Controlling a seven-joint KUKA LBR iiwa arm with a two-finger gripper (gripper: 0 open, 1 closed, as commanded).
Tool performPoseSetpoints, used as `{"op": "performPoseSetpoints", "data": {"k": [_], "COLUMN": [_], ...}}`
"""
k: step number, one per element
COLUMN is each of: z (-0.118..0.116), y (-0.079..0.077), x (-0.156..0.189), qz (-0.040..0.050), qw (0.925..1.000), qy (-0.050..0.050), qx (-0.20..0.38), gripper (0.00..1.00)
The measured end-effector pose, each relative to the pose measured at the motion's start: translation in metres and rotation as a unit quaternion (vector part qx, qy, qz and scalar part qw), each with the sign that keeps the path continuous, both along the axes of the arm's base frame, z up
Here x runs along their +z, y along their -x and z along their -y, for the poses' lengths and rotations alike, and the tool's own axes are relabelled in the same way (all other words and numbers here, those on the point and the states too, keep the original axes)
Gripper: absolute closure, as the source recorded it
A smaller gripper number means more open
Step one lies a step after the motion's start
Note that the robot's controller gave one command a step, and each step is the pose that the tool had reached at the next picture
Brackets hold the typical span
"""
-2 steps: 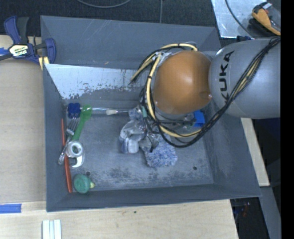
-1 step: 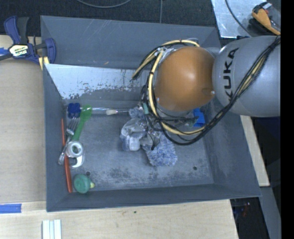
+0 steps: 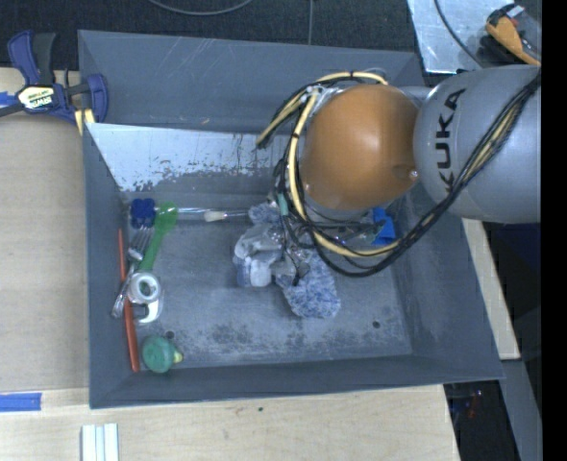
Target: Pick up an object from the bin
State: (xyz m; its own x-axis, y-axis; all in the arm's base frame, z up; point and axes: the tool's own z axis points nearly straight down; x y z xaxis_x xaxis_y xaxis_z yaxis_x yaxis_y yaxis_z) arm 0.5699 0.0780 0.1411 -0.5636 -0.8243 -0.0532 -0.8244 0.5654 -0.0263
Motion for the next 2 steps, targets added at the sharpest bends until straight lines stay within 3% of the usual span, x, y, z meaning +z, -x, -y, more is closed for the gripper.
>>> {"op": "performPoseSetpoints", "data": {"k": [2], "z": [0.000], "y": [0.000], "x": [0.019], "qz": [-0.0005], "qw": [1.0000], "qy": [-0.001], "qx": [-0.002], "gripper": [1.00]}}
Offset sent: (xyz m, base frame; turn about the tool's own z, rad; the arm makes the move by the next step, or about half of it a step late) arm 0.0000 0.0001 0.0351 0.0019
